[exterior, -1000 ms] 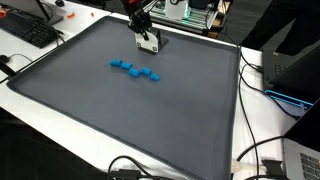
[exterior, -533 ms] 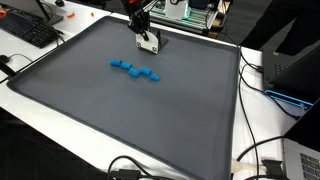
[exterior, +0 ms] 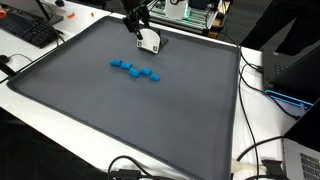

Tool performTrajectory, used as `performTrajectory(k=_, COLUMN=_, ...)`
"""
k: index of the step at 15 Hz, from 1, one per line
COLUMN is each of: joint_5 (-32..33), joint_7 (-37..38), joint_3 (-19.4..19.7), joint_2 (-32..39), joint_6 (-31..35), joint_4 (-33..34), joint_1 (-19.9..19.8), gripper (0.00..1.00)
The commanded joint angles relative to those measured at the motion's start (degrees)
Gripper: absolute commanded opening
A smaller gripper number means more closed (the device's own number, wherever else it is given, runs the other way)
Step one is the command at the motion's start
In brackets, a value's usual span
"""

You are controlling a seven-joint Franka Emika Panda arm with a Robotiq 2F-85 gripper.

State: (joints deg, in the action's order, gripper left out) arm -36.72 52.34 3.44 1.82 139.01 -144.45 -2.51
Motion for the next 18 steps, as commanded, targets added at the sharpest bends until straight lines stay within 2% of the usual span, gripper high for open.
performTrajectory(k=1, joint_5=5.9, joint_7=3.16, joint_3=0.61, joint_2=-4.26, joint_6=-2.72, joint_4=-1.04, joint_1=-0.7, gripper=1.0)
performTrajectory(k=7, joint_5=16.47, joint_7=4.02, joint_3=0.03, joint_2=-10.16, joint_6=-10.64, joint_4=2.03, joint_1=-1.49, gripper=1.0)
performTrajectory(k=13, joint_5=28.78, joint_7=-2.48, joint_3=-2.61, joint_2=-11.75, joint_6=-16.65, joint_4=9.9, joint_1=-0.69, gripper=1.0)
performTrajectory(k=18, joint_5=32.26, joint_7=-12.19, joint_3=-4.7, joint_2=-10.1, joint_6=-16.35, joint_4=14.86, joint_1=0.85, gripper=1.0)
